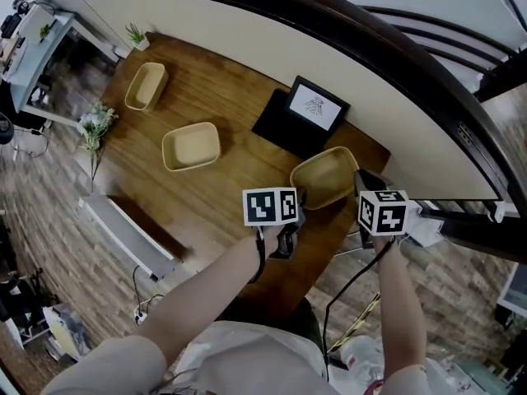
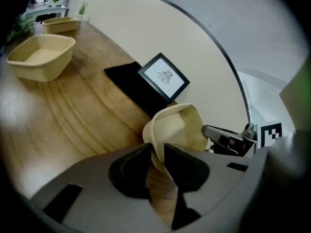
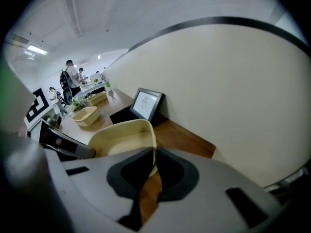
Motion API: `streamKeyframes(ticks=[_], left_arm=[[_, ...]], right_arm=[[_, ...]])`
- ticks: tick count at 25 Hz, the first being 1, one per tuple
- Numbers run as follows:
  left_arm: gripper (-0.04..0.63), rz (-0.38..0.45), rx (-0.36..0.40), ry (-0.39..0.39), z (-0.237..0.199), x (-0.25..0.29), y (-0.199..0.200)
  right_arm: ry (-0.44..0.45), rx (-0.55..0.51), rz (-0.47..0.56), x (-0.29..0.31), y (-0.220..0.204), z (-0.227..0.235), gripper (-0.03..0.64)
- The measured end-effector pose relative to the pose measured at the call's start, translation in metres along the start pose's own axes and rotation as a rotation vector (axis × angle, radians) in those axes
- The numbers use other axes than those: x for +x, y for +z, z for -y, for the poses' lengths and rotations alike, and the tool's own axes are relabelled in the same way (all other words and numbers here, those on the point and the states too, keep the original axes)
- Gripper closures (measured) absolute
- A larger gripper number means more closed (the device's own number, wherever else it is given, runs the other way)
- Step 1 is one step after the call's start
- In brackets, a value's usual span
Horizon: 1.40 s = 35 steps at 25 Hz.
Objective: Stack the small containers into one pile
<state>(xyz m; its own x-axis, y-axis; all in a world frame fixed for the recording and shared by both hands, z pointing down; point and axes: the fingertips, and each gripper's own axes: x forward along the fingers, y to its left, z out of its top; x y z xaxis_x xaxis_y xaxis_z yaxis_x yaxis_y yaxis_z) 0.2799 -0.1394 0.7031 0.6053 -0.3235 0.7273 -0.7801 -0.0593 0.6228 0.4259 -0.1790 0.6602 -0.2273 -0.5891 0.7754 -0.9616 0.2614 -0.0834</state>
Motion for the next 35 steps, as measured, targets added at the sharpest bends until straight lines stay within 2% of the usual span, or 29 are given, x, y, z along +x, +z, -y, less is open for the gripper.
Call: streamKeyframes(ticks=[4,10,19,23,27,35], left_arm=[[0.514,0.07,0.141,0.016,0.004,-0.044,0.019],[0.52,0.223,0.371,0.032,0.023,-0.129,0.071],[0.52,0.444,0.636,0.037,0.059,-0.255,0.115],[0.525,0.523,0.7,0.051,0.066,-0.301,0.124],[0.534,0.583,0.732,0.054,0.068,-0.341,0.122],[0.541,0.615,0.766,0.083,0.061,-0.391,0.098]], right_arm=[[0.003,0.023,0.075,-0.033,0.018,-0.027,0.592],[0.011,0.041,0.241,-0.086,0.069,-0.074,0.594],[0.007,0.055,0.493,-0.177,0.141,-0.143,0.594],[0.008,0.048,0.575,-0.211,0.157,-0.173,0.594],[0.051,0.084,0.616,-0.235,0.158,-0.202,0.594],[0.105,0.112,0.583,-0.249,0.132,-0.241,0.594]])
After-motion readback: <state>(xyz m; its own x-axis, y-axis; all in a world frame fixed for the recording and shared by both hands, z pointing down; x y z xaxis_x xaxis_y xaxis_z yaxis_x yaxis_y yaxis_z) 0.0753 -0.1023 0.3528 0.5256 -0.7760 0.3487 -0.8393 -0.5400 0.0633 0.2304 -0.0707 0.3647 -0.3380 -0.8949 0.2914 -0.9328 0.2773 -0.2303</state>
